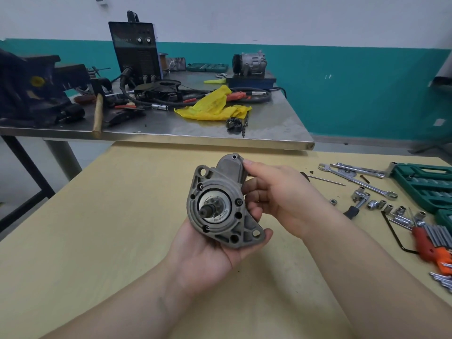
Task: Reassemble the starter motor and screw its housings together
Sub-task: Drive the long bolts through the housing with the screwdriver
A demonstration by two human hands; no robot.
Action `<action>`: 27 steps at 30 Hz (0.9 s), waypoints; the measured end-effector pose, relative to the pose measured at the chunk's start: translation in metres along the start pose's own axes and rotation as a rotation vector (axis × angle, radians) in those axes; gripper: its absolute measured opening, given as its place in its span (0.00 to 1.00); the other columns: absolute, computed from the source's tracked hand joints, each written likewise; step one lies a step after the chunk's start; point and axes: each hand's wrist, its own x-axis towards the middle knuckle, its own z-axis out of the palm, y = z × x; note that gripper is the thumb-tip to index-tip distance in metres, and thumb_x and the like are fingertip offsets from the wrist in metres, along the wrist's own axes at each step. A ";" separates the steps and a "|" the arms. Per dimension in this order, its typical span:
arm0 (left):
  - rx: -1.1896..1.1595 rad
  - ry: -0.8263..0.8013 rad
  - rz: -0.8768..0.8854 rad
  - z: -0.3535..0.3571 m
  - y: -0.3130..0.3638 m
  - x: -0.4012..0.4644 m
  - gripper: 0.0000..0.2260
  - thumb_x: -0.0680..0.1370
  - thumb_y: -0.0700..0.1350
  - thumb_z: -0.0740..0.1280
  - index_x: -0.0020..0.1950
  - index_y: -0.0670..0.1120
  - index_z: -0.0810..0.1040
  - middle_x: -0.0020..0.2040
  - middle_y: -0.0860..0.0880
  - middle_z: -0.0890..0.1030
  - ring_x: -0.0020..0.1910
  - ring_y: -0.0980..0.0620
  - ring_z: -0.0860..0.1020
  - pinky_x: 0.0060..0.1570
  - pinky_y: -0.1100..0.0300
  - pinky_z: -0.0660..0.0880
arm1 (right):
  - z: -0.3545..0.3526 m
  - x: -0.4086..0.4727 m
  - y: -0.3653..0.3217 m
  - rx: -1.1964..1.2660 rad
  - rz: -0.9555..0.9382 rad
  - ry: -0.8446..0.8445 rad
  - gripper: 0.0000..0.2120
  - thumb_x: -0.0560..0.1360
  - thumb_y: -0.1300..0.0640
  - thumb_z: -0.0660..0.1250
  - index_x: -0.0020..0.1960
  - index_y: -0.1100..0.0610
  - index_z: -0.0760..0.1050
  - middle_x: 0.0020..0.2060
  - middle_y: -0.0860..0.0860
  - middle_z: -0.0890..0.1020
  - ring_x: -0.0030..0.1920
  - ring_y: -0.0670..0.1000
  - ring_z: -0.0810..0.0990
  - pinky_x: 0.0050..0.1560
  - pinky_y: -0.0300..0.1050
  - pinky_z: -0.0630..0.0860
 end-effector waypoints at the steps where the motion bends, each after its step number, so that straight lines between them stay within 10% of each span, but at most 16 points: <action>1: 0.036 -0.004 0.011 -0.001 0.001 0.001 0.19 0.83 0.49 0.63 0.63 0.38 0.84 0.57 0.35 0.83 0.51 0.37 0.85 0.61 0.31 0.79 | 0.000 -0.001 0.000 0.002 0.001 -0.004 0.16 0.82 0.48 0.71 0.49 0.61 0.86 0.38 0.61 0.83 0.27 0.56 0.77 0.28 0.44 0.76; 13: 0.716 0.354 0.371 -0.009 0.033 0.004 0.29 0.82 0.70 0.58 0.64 0.52 0.87 0.62 0.39 0.86 0.52 0.41 0.87 0.52 0.47 0.82 | 0.009 -0.006 0.002 -0.307 -0.076 -0.032 0.14 0.83 0.40 0.67 0.56 0.46 0.87 0.51 0.46 0.89 0.52 0.49 0.88 0.58 0.54 0.83; 20: 0.999 0.346 0.266 0.006 0.025 -0.001 0.24 0.79 0.71 0.64 0.62 0.56 0.87 0.60 0.44 0.88 0.59 0.40 0.86 0.69 0.37 0.75 | 0.001 0.002 0.011 -0.169 0.086 0.010 0.24 0.79 0.37 0.72 0.60 0.57 0.84 0.46 0.57 0.89 0.43 0.58 0.89 0.36 0.50 0.82; 27: 1.081 0.295 0.270 0.004 0.034 0.002 0.26 0.81 0.72 0.57 0.65 0.59 0.85 0.60 0.46 0.88 0.58 0.43 0.87 0.53 0.50 0.78 | -0.003 0.010 0.027 0.017 0.034 0.025 0.20 0.78 0.41 0.73 0.53 0.59 0.84 0.41 0.59 0.85 0.35 0.58 0.84 0.29 0.47 0.76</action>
